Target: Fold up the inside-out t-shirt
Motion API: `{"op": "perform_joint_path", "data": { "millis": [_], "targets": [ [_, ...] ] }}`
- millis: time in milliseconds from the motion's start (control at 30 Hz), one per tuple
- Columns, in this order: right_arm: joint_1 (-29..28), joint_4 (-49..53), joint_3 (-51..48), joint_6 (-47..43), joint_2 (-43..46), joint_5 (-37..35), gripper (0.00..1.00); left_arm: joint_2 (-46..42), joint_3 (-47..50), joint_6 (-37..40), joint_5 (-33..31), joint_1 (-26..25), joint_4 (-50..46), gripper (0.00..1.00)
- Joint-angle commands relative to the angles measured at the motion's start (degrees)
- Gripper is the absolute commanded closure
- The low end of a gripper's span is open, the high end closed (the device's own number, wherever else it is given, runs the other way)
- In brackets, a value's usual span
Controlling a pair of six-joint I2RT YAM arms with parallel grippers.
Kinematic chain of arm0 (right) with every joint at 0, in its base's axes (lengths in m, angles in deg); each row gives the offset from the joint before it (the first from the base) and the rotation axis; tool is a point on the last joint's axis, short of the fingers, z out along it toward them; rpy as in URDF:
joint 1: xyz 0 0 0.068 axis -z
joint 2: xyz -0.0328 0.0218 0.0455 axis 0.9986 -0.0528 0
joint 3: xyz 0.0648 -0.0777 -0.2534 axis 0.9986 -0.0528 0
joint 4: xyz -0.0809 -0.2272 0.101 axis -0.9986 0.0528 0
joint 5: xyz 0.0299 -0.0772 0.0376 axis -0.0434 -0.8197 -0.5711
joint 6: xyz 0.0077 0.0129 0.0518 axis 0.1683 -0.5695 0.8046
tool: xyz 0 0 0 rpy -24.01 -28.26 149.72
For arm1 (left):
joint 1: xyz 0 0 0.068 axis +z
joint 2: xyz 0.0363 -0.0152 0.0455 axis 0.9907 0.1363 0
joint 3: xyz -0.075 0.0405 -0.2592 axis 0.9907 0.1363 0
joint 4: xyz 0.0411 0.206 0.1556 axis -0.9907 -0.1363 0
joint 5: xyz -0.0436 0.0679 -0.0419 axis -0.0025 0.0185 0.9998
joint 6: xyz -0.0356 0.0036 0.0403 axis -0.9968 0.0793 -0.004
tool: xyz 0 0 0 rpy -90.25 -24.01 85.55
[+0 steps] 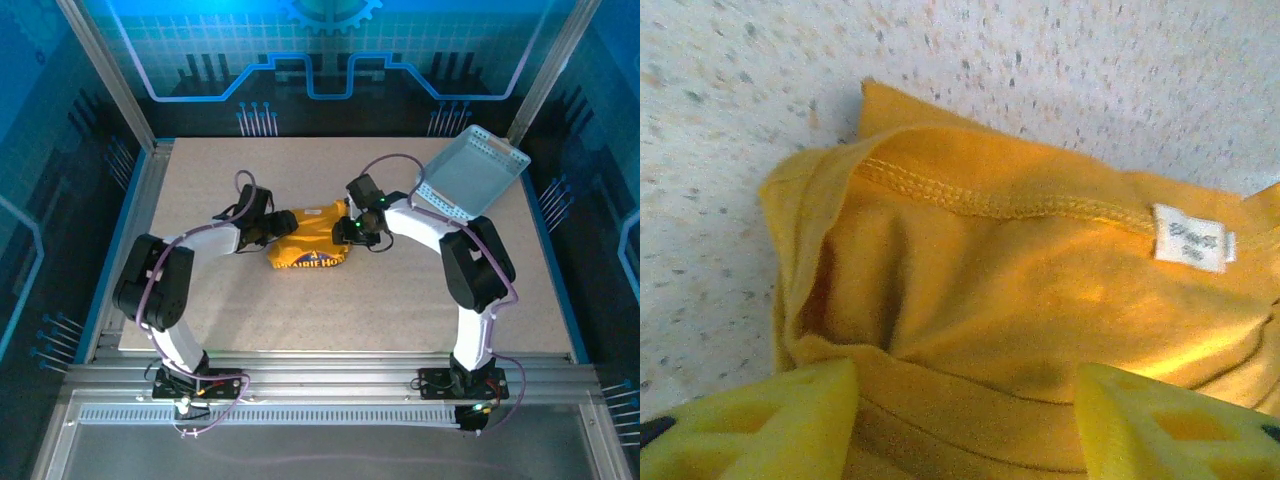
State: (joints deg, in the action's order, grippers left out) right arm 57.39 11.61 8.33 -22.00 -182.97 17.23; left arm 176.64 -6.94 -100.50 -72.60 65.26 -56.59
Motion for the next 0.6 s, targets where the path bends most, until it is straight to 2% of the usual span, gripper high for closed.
{"op": "perform_joint_path", "data": {
  "millis": [0,133,267,400,567],
  "targets": [
    [0.7,2.8,-0.4,-0.2,6.3,-3.8,0.41,-7.1,-0.2,2.5,-4.1,-0.2,-5.9,0.34],
    [2.2,1.8,-5.4,1.7,10.7,-4.6,0.39,-11.0,-1.4,1.4,-12.6,-4.2,-16.6,0.33],
    [2.9,1.7,-11.1,4.4,16.7,-8.1,0.37,-10.2,-2.7,-3.7,-16.9,-12.1,-21.0,0.32],
    [2.9,2.3,-15.7,6.1,22.2,-12.0,0.35,-2.6,-8.1,-5.0,-18.3,-17.6,-22.3,0.27],
    [2.9,1.8,-20.2,5.6,27.8,-12.0,0.33,9.5,-18.9,-2.1,-21.2,-18.3,-26.8,0.22]
  ]
}}
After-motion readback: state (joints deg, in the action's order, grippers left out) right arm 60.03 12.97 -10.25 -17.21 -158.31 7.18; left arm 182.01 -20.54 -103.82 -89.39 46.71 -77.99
